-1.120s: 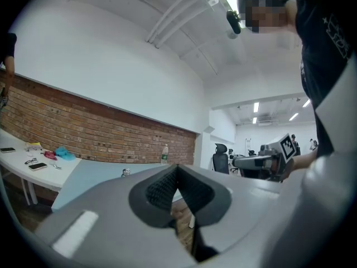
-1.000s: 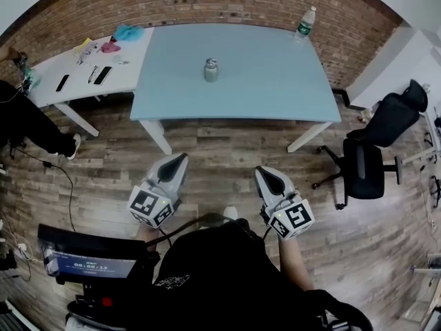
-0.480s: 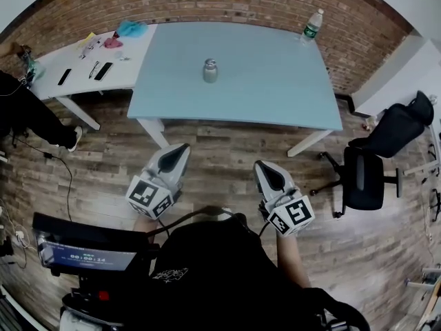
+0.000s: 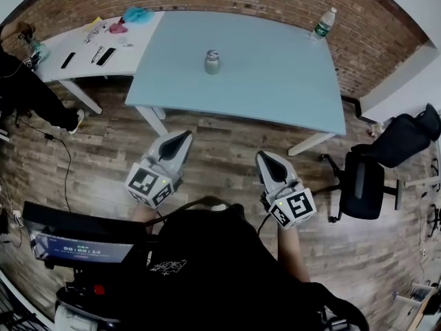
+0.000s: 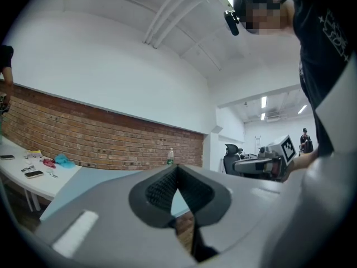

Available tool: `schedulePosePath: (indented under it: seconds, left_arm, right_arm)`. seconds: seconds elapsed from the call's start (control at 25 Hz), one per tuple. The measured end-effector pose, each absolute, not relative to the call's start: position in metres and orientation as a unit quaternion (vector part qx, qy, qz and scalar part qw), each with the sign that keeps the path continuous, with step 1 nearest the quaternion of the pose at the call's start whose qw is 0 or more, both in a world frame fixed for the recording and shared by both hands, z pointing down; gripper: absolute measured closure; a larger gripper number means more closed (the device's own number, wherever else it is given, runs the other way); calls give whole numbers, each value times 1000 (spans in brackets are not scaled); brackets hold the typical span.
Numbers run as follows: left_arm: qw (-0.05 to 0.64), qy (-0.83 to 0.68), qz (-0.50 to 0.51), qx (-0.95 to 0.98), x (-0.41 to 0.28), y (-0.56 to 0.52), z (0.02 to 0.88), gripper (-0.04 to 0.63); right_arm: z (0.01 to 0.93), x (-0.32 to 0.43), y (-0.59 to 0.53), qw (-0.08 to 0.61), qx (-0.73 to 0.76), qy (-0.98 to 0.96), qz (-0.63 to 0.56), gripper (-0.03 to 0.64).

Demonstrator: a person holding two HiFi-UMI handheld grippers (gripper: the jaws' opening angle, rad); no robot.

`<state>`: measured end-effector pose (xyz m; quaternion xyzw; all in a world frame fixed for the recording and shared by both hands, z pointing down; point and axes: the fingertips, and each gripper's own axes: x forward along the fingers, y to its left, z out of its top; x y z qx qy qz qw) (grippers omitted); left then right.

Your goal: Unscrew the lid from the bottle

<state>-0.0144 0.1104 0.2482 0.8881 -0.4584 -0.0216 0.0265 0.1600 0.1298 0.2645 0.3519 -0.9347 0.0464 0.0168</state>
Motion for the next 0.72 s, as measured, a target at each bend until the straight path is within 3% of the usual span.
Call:
schedulePosePath:
  seconds: [0.72]
  left_arm:
    - [45, -466, -12, 884, -1, 87, 264, 595]
  right_arm:
    - [278, 173, 103, 22, 339, -938, 65, 615]
